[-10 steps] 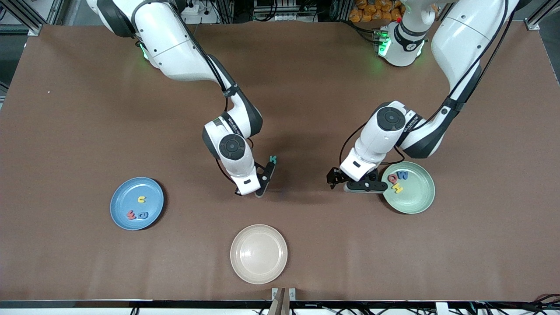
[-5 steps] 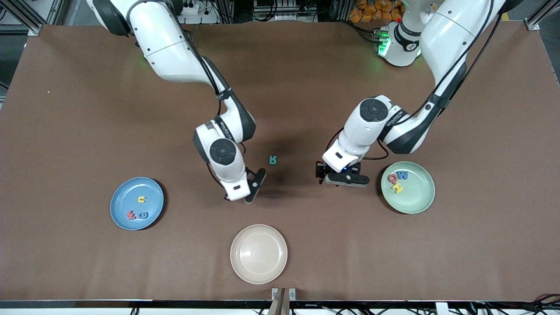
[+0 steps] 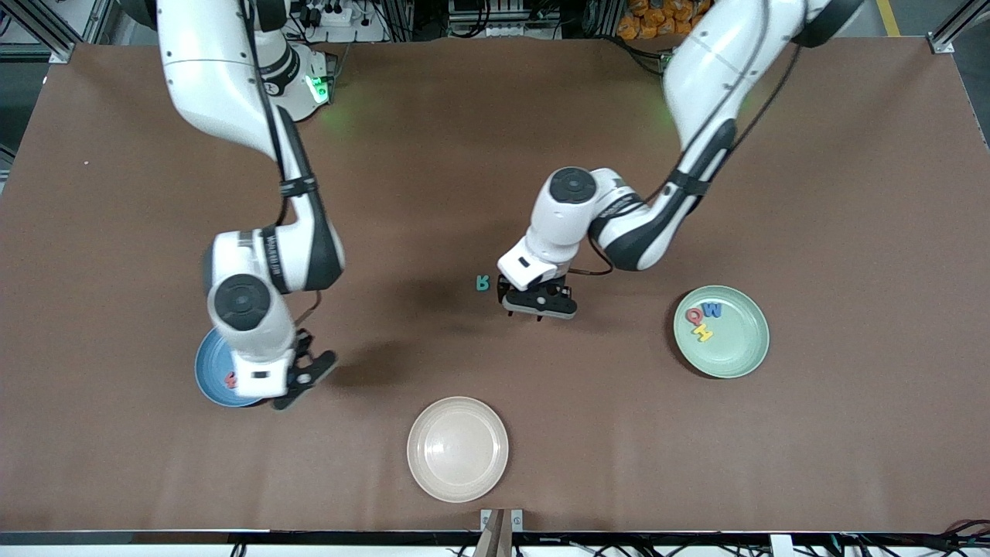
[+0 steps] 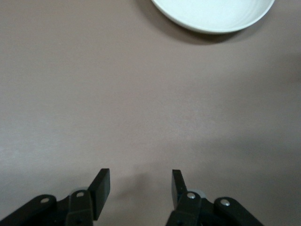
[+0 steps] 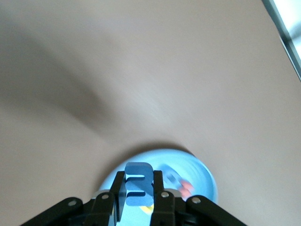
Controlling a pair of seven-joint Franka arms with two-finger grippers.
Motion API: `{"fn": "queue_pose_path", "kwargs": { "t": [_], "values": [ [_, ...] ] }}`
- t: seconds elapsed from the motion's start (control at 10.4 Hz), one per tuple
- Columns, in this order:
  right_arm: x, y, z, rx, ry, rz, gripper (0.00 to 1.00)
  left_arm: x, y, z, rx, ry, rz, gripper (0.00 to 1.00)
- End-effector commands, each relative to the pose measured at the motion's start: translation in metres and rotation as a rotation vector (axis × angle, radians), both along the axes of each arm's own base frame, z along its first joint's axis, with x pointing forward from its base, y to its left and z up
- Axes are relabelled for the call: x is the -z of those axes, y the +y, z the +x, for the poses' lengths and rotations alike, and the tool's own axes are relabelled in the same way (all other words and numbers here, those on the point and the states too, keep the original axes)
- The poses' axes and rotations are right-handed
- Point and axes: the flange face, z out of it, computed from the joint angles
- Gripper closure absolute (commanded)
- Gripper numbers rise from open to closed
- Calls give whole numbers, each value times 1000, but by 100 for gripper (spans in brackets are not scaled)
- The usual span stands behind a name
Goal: Sort upper and lower case letters into plates
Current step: 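Carry the E to the blue plate while the left gripper grasps the R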
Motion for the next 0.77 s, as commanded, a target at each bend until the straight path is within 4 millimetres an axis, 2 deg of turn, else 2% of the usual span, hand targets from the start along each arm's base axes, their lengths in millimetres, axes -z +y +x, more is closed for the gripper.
{"fn": "queue_pose_path", "kwargs": {
  "t": [0.0,0.1,0.19,0.29,0.39,0.48,0.58,0.67],
  "values": [
    [8,-67,2,106,23,6,100,30,-26,4,-48,-40,9,39],
    [14,-78,2,124,31,4,76,32,-41,-9,-72,-33,-10,39],
    [22,-81,0,137,43,11,1,33,-50,-19,-104,-29,-25,39],
    [24,-82,-1,156,51,32,0,34,-61,-30,-105,-23,-33,39],
    [25,-82,-3,179,64,58,0,29,-65,-34,-115,-22,-43,39],
    [25,-97,-3,214,65,99,0,27,-70,-41,-129,-20,-48,39],
    [25,-115,-4,239,66,154,0,31,-84,-58,-145,-12,-55,39],
    [20,-123,-4,242,61,178,0,32,-86,-62,-169,-13,-62,39]
  ]
}}
